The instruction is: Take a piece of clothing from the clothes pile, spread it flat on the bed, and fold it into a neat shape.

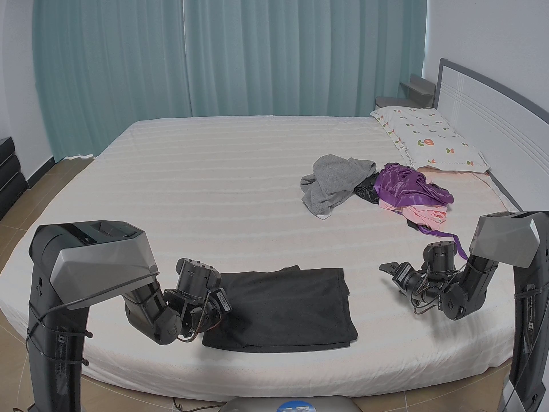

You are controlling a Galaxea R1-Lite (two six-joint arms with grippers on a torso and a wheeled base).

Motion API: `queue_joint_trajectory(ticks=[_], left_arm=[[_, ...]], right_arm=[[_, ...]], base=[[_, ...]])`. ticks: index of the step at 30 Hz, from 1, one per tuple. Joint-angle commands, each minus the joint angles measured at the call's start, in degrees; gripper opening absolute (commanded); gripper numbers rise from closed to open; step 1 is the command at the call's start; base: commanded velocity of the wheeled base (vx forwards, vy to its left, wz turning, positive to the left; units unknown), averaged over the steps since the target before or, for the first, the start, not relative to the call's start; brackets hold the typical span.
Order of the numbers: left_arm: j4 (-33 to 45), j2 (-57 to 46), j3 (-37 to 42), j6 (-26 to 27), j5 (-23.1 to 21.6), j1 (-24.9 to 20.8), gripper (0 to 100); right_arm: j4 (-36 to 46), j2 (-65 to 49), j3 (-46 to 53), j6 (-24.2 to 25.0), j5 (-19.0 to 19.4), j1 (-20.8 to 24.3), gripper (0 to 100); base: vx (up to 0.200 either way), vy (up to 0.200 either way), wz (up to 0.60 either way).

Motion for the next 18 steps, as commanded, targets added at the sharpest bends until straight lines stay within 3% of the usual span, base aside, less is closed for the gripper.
queue_joint_trajectory(ticks=[1,6,18], left_arm=[[-0.03,-0.03,-0.16,-0.02,0.01,0.23,0],[-0.12,-0.46,0.1,-0.28,0.01,0.67,0],[-0.12,-0.99,0.28,-0.46,0.01,0.76,0]], right_arm=[[-0.02,0.1,0.0,0.07,0.02,0.01,100],[-0.02,0.1,0.0,0.07,0.02,0.01,100],[-0.02,0.1,0.0,0.07,0.02,0.01,100]], base=[[0.0,0.0,0.0],[0.0,0.0,0.0],[0.0,0.2,0.0]])
